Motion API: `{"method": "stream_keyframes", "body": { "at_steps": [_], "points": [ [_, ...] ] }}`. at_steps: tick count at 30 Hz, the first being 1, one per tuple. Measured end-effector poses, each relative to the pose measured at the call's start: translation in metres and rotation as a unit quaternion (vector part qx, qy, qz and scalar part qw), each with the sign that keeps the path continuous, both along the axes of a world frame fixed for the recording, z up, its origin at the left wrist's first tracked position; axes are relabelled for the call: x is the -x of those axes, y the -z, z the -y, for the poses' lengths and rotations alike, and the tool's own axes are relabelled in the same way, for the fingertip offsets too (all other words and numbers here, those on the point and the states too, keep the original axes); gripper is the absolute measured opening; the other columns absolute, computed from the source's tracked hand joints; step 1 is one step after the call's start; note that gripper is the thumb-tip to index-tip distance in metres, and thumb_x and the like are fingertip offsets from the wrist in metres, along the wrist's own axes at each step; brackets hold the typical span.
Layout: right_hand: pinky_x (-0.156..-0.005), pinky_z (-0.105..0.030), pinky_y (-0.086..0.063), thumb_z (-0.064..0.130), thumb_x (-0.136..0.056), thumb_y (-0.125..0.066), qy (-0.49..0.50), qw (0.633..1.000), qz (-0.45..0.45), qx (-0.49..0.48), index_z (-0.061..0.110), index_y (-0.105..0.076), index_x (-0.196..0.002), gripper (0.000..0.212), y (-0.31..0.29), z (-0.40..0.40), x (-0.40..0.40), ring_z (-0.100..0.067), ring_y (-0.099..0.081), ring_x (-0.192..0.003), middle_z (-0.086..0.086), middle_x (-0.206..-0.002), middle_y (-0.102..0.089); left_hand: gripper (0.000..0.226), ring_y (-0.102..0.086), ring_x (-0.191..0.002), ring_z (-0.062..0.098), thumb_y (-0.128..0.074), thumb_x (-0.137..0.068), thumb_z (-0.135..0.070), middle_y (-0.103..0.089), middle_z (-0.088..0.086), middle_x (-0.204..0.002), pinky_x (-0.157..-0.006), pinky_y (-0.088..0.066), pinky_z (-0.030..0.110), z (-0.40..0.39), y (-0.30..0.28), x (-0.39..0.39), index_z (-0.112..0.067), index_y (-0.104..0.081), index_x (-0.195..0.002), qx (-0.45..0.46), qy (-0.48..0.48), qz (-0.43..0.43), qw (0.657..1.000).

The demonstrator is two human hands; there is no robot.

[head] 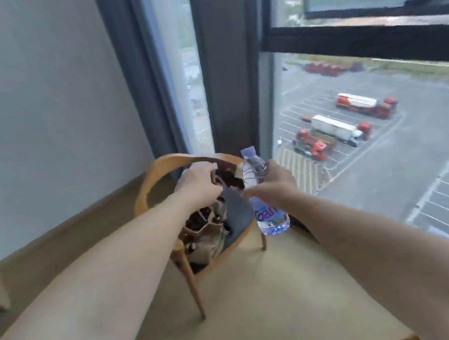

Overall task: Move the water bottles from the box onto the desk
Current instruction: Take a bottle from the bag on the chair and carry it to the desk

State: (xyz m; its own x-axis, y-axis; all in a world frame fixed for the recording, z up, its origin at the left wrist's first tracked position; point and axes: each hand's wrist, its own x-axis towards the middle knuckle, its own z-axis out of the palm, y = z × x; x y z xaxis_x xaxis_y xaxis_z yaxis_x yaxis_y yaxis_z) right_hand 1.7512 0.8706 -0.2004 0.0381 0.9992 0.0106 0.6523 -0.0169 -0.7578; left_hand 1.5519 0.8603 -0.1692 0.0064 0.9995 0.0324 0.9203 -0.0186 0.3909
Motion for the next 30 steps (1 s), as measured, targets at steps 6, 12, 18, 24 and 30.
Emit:
{"method": "stream_keyframes", "body": {
  "at_steps": [6,12,18,24,30],
  "points": [
    [-0.073,-0.035,-0.058,0.045,-0.05,-0.086,-0.137,0.989,-0.046,0.01,0.025,-0.055,-0.1,0.063,-0.007,-0.007,0.165,-0.015,-0.067,-0.083,0.006,-0.089,-0.067,0.057,-0.055,-0.125,0.036,-0.074,-0.086,-0.033,-0.057,0.016,-0.136,-0.104,-0.048,0.041,0.045,0.003,0.154,-0.018,-0.059,-0.139,0.011,-0.175,0.011,0.984],
    [-0.078,-0.039,-0.06,0.039,-0.051,-0.086,-0.27,0.96,-0.059,0.051,0.021,-0.052,-0.103,0.064,-0.002,-0.004,0.315,-0.019,-0.067,-0.087,0.004,-0.094,-0.065,0.056,-0.049,-0.133,0.031,-0.072,-0.09,-0.032,-0.05,0.009,-0.141,-0.107,-0.046,0.039,0.099,0.013,0.276,-0.021,-0.054,-0.142,0.042,-0.318,-0.001,0.947],
    [-0.073,-0.033,-0.058,0.044,-0.05,-0.089,-0.378,0.919,-0.08,0.073,0.022,-0.056,-0.098,0.063,0.003,-0.005,0.453,-0.015,-0.068,-0.084,0.006,-0.092,-0.067,0.055,-0.052,-0.127,0.03,-0.069,-0.088,-0.034,-0.053,0.007,-0.136,-0.096,-0.05,0.036,0.13,0.002,0.381,-0.024,-0.055,-0.141,0.061,-0.416,-0.045,0.906],
    [-0.066,-0.031,-0.055,0.061,-0.042,-0.085,-0.461,0.879,-0.085,0.094,0.026,-0.055,-0.095,0.07,-0.008,-0.012,0.579,-0.013,-0.068,-0.079,0.008,-0.089,-0.068,0.053,-0.054,-0.123,0.029,-0.069,-0.087,-0.032,-0.053,0.003,-0.132,-0.09,-0.049,0.036,0.133,-0.015,0.466,-0.025,-0.058,-0.138,0.053,-0.468,-0.043,0.881],
    [-0.056,-0.026,-0.047,0.067,-0.041,-0.087,-0.544,0.829,-0.074,0.103,0.029,-0.052,-0.091,0.072,-0.006,0.017,0.686,-0.007,-0.066,-0.074,0.012,-0.083,-0.066,0.051,-0.049,-0.127,0.031,-0.067,-0.089,-0.036,-0.052,0.006,-0.135,-0.094,-0.046,0.036,0.165,-0.007,0.542,-0.025,-0.057,-0.138,0.077,-0.537,-0.04,0.839]
  ]
}}
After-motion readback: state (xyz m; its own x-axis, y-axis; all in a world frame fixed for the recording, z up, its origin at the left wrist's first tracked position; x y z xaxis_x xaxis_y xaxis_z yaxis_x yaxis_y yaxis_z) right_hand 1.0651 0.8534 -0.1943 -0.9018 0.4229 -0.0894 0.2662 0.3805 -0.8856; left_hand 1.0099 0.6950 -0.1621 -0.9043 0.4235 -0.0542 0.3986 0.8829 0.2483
